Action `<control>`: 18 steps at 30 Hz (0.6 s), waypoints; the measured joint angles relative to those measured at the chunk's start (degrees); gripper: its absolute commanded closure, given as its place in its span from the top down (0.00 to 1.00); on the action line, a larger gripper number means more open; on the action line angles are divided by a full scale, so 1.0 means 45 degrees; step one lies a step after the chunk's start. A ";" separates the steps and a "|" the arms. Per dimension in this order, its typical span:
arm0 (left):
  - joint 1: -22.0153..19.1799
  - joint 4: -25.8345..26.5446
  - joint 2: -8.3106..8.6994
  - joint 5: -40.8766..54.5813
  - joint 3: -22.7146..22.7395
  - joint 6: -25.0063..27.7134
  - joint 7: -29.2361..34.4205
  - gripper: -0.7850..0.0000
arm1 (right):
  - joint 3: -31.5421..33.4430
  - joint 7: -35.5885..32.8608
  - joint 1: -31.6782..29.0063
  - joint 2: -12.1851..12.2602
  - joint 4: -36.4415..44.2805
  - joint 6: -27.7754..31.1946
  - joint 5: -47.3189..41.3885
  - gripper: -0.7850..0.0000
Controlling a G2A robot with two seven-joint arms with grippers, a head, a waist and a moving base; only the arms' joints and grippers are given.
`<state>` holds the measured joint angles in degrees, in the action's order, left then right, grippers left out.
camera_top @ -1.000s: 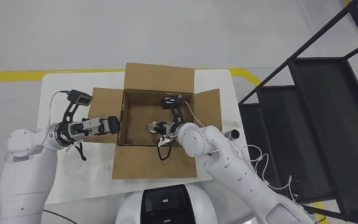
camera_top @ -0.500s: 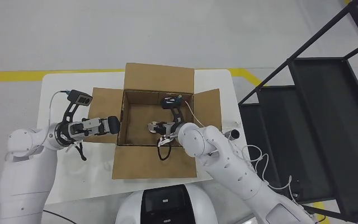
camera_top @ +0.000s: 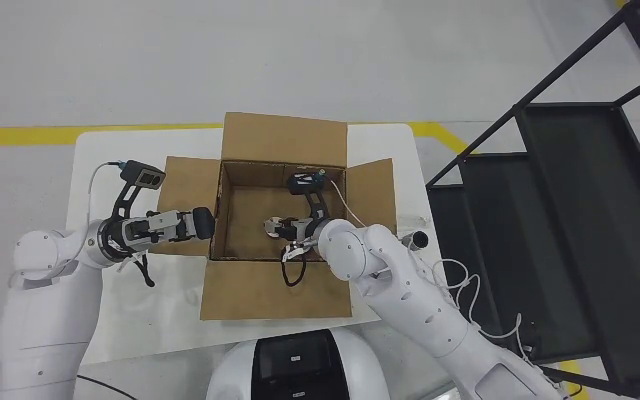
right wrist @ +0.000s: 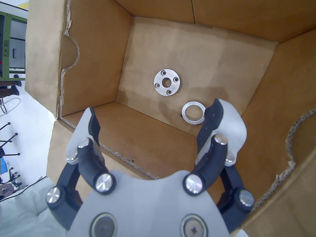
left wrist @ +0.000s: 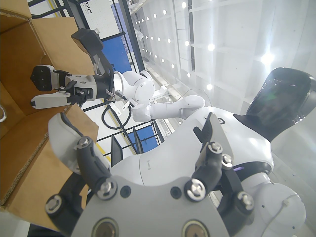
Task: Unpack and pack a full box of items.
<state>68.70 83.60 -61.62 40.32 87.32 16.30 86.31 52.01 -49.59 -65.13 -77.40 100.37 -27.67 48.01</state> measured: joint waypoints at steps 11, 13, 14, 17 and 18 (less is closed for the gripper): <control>0.0000 0.0000 0.0000 0.0000 0.0000 0.0000 0.0000 1.00 | -0.0429 0.0116 0.0534 -0.0129 -0.0503 0.0760 0.0072 1.00; 0.0000 0.0000 0.0000 0.0000 0.0000 0.0000 0.0000 1.00 | -0.0807 0.0086 0.1001 -0.0247 -0.1072 0.1037 0.0168 1.00; 0.0000 0.0000 0.0000 0.0000 0.0000 0.0000 0.0000 1.00 | -0.1004 0.0046 0.1255 -0.0308 -0.1391 0.1136 0.0284 1.00; 0.0000 0.0000 0.0000 0.0000 0.0000 0.0000 0.0000 1.00 | -0.1797 -0.0227 0.2256 -0.0604 -0.2715 0.1351 0.0504 1.00; 0.0000 0.0000 0.0000 0.0000 0.0000 0.0000 0.0000 1.00 | -0.2154 -0.0364 0.2670 -0.0746 -0.3287 0.1395 0.0579 1.00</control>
<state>68.70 83.60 -61.62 40.32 87.32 16.30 86.31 42.31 -51.23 -53.11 -80.76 85.58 -21.40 50.61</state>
